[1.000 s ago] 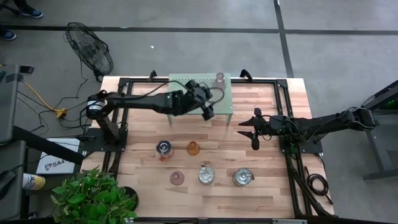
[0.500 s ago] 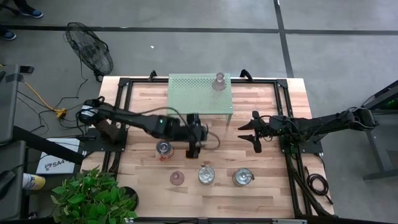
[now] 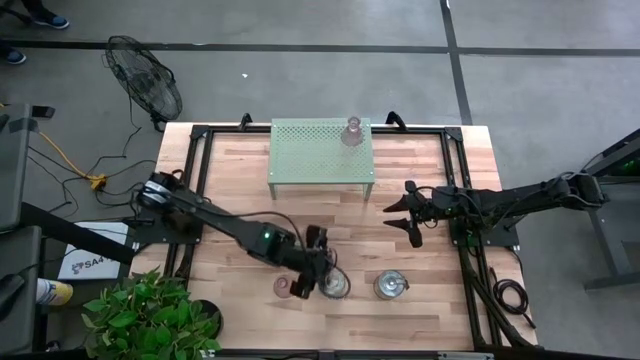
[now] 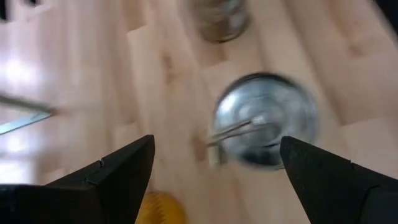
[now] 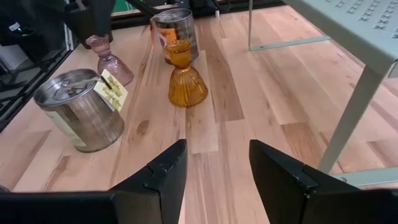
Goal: Pick & Place candle stick holders
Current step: Put the bottom left silver scented candle on the shelf
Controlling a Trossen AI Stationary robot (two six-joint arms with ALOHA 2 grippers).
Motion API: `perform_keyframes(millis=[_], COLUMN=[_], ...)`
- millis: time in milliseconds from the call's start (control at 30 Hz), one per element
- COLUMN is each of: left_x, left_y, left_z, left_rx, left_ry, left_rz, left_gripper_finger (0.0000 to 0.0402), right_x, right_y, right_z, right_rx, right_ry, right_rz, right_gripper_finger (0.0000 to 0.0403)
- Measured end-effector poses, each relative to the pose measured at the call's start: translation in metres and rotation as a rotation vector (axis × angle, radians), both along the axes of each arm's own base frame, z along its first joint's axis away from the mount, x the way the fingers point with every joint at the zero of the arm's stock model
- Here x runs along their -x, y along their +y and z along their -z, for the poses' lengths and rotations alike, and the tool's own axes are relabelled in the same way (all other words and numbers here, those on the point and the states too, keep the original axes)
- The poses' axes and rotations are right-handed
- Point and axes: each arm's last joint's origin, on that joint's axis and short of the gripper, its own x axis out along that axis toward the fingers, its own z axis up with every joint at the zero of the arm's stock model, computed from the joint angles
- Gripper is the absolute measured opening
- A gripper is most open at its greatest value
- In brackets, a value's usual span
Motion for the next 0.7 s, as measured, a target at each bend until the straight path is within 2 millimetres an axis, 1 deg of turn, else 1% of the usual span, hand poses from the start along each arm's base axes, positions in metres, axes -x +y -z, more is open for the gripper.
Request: perform_keyframes(millis=[200,367,433,500,600,700], left_x=[0.002,0.003,-0.001,-0.001,-0.007,-0.005], left_y=[-0.015,-0.023,-0.026,-0.03,-0.035,-0.039], left_z=[0.007,0.013,0.015,0.018,0.022,0.029], left_rx=[0.019,0.014,0.025,0.027,0.018,-0.021], left_ry=[0.016,0.028,0.012,0.019,-0.02,0.007], left_rz=[0.056,0.077,0.087,0.106,0.14,0.176], left_gripper_finger=[0.0336,0.0304,0.029,0.0279,0.027,0.0267], right_x=[0.0,0.0,0.0,0.001,0.001,0.002], right_y=[0.0,0.0,0.0,0.0,0.0,0.0], right_z=[0.0,0.001,0.001,0.002,0.003,0.004], right_rx=[0.0,0.0,0.0,0.0,0.0,0.0], right_ry=[0.004,0.008,0.011,0.016,0.037,0.049], right_rz=[0.0,0.0,0.0,0.0,-0.001,-0.002], right_gripper_finger=[0.0167,0.0167,0.0167,0.0167,0.0167,0.0167])
